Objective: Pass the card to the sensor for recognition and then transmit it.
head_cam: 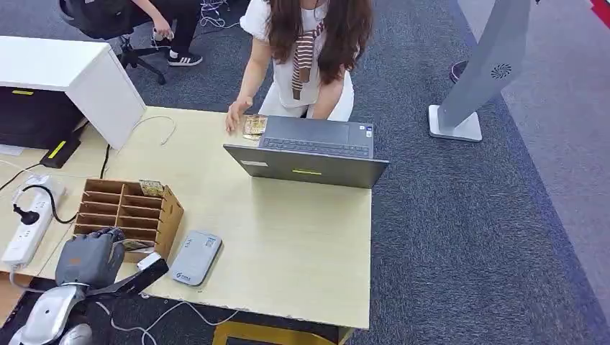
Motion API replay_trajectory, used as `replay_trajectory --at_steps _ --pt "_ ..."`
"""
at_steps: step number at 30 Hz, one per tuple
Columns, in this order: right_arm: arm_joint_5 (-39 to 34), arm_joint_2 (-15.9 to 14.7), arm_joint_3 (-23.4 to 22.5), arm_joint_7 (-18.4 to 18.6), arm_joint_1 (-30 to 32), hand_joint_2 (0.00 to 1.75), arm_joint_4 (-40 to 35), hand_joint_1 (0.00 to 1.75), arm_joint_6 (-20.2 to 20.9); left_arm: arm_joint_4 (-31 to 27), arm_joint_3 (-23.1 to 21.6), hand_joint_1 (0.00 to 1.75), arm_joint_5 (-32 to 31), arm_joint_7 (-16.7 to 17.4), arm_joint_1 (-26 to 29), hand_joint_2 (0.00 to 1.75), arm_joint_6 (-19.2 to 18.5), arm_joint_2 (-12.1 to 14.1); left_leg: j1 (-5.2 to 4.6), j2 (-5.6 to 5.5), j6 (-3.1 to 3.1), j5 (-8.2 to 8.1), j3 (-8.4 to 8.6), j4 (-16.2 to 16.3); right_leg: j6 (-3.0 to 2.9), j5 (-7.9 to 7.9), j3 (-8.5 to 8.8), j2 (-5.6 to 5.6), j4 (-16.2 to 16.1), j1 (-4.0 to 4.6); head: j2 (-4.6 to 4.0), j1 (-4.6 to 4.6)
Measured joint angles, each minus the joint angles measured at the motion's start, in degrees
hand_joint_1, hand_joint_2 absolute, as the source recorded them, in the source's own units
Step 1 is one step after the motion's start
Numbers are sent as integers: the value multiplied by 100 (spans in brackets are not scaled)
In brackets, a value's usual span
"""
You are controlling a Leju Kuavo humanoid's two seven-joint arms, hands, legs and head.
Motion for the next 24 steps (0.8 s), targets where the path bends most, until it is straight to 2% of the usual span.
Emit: replay_trajectory --at_steps 3,7,11,16,24 --pt "2 0 -28 -22 -4 175 0 0 -7 37 0 175 -24 -72 -50 175 142 -7 0 0 0 0 0 0 0 0 0 0 0 0 0 -2" --pt "7 0 -61 -33 -11 175 0 0 -9 31 0 175 -107 -218 -120 175 625 -22 0 0 0 0 0 0 0 0 0 0 0 0 0 0" --pt "2 0 -96 -44 -21 175 0 0 -20 -147 -2 175 -125 -345 -196 175 863 -35 0 0 0 0 0 0 0 0 0 -1 0 0 0 2" --pt "2 0 -131 -48 -22 175 0 0 -26 -435 -4 175 -118 -391 -268 175 870 -35 -1 0 0 0 0 0 0 0 0 0 0 0 0 0" --pt "-2 0 -135 -48 -22 175 0 0 -50 -577 -11 175 -116 -431 -275 175 883 -33 1 1 0 0 1 0 0 0 -2 0 0 0 0 0"
